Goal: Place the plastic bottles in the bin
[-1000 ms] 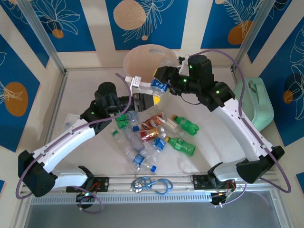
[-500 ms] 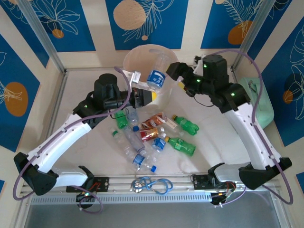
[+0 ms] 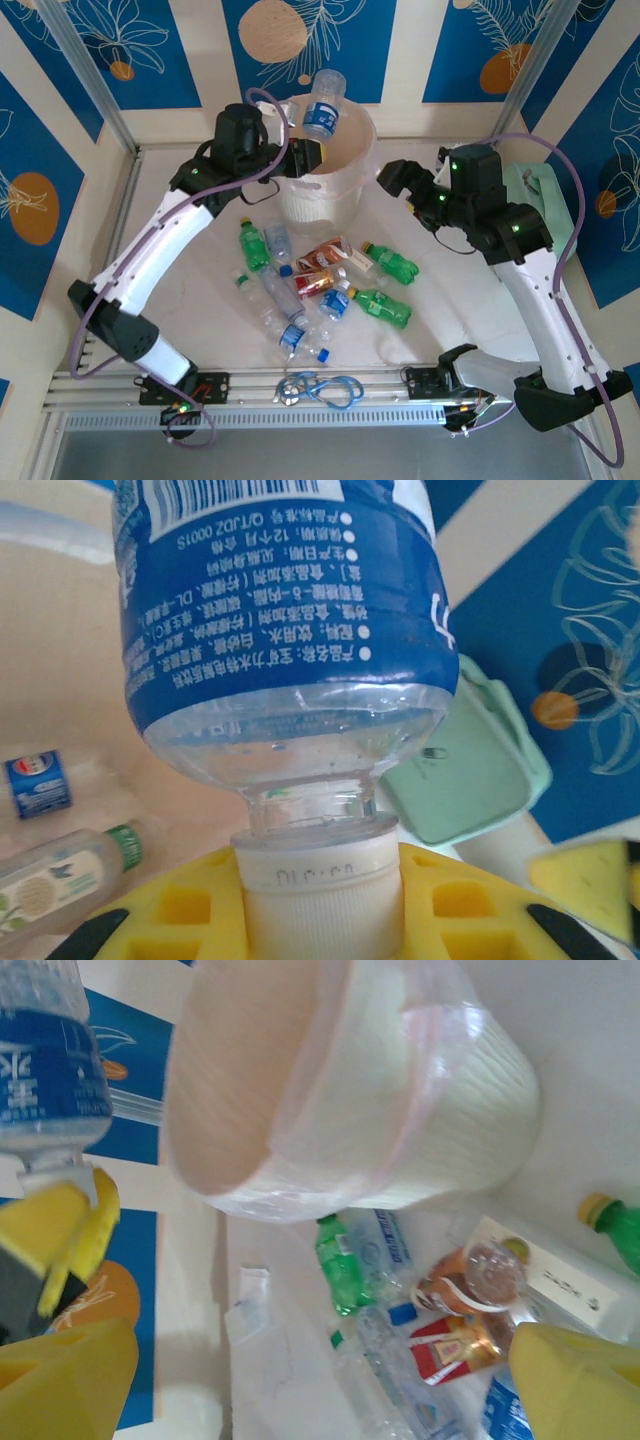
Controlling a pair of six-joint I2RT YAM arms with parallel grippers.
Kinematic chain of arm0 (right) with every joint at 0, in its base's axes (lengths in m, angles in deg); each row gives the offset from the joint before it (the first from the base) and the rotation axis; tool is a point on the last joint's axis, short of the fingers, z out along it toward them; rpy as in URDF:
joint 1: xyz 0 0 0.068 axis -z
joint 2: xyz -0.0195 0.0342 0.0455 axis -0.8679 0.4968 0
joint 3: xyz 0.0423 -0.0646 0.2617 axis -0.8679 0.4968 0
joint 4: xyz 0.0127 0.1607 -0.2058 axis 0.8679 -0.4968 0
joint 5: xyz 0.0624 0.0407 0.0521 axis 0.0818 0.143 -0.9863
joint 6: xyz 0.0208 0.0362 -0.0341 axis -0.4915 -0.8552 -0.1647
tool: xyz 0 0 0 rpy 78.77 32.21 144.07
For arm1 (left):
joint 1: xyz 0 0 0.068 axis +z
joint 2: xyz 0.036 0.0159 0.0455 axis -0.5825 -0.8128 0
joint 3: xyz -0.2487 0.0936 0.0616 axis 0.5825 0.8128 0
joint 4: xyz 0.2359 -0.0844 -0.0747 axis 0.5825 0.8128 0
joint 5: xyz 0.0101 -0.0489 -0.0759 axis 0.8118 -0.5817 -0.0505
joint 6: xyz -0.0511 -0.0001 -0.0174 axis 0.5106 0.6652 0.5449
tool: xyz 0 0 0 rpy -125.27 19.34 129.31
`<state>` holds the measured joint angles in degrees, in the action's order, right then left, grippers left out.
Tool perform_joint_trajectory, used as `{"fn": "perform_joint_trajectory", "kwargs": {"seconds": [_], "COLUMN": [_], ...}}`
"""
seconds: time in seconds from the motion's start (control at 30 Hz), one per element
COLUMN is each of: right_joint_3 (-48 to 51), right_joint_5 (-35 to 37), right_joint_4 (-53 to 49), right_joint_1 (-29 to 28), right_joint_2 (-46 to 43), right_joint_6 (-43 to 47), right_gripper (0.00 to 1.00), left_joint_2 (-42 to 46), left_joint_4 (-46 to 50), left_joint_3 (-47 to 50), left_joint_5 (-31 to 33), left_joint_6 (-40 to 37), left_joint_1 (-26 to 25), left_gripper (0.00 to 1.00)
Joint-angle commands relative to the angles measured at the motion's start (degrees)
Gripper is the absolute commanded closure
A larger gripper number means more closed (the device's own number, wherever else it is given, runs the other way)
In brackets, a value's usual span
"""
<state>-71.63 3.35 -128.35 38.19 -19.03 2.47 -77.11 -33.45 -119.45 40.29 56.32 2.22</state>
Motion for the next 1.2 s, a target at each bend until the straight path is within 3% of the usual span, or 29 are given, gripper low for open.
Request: {"fn": "perform_joint_trajectory", "kwargs": {"seconds": [0.0, 0.63, 0.83, 0.93, 1.17], "right_joint_3": [2.3, 9.8, 9.8, 10.2, 10.8], "right_joint_5": [1.6, -0.3, -0.8, -1.1, -1.3], "right_joint_4": [-2.7, -6.1, -6.5, -6.6, -6.7], "right_joint_1": [0.6, 4.8, 6.1, 6.5, 7.5], "right_joint_2": [-2.9, -6.9, -6.8, -6.9, -7.0], "right_joint_6": [1.2, 3.0, 3.5, 3.6, 3.9], "right_gripper": [0.04, 0.05, 0.05, 0.05, 0.05], "left_joint_2": [-2.5, -8.3, -9.2, -9.7, -9.7], "left_joint_4": [4.7, 11.4, 11.6, 11.4, 10.5], "left_joint_3": [-4.1, -9.8, -9.9, -10.0, -10.1], "left_joint_5": [2.7, 1.7, 1.3, 0.8, 0.1], "left_joint_6": [-0.6, -1.1, -1.1, -0.8, -0.4], "left_joint_1": [1.6, 3.8, 4.0, 4.1, 4.5], "left_gripper": [0.85, 0.81, 0.71, 0.59, 0.45]}}
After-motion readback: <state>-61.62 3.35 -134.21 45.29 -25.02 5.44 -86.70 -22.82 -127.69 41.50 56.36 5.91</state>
